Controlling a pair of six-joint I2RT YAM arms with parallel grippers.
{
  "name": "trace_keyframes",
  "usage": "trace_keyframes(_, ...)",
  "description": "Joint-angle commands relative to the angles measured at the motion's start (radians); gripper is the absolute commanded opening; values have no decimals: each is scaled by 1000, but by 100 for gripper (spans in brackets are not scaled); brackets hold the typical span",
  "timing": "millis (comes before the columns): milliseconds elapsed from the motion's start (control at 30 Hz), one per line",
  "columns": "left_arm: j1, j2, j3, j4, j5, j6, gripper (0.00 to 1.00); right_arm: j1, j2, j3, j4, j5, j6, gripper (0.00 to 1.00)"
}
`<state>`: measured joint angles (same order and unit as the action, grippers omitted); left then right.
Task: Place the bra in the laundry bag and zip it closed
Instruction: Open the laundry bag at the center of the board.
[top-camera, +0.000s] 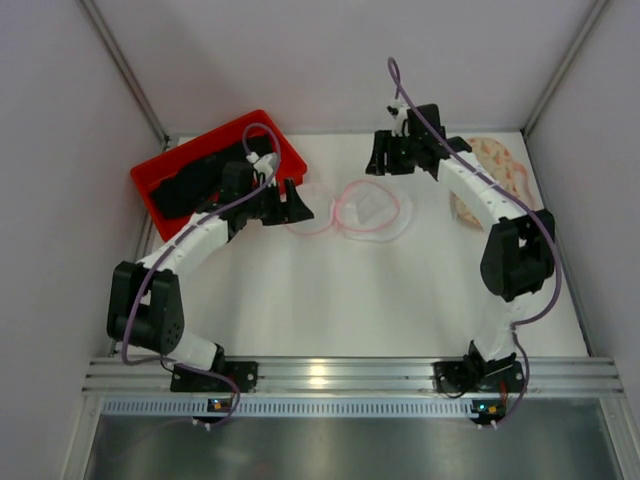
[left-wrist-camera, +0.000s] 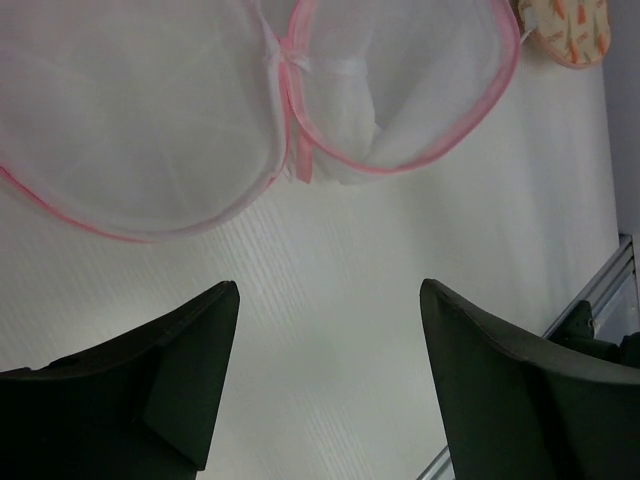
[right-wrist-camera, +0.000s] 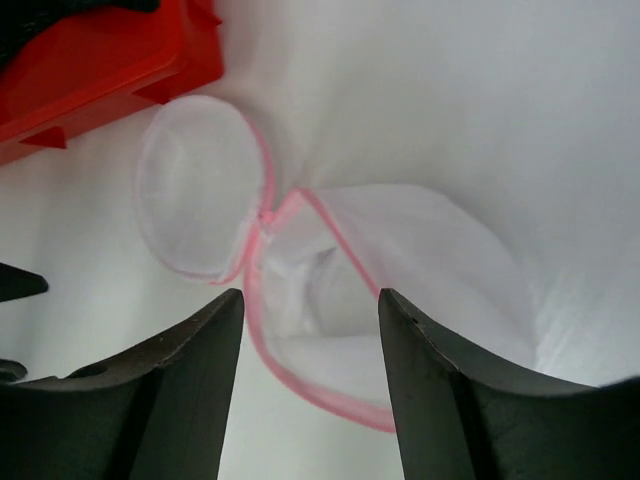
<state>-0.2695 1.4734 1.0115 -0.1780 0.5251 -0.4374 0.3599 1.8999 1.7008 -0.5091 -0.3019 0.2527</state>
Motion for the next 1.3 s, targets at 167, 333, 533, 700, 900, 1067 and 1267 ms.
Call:
trace_keyframes(167, -33, 238, 200, 118, -56, 140, 71, -30, 28, -76, 3, 89, -207, 57)
trace_keyframes(333, -43, 370, 260, 120, -77, 152, 68, -71, 94, -130, 30, -11, -133, 61)
trace_keyframes(533, -76, 358, 167, 65, -88, 190, 67, -78, 30, -300, 66, -37, -128, 61)
trace_keyframes(700, -117, 254, 20, 43, -65, 180, 67, -78, -73, -406, 93, -69, -110, 66)
trace_keyframes(900, -112, 111, 82, -37, -65, 229, 78, -82, -191, -380, 87, -71, -141, 97)
trace_keyframes(1067, -33, 33, 344, -164, -24, 279, 91, -104, -307, -257, 92, -16, -219, 99)
trace_keyframes(1267, 201, 142, 578, -285, -65, 353, 94, -108, -424, -247, 142, 182, -314, 99)
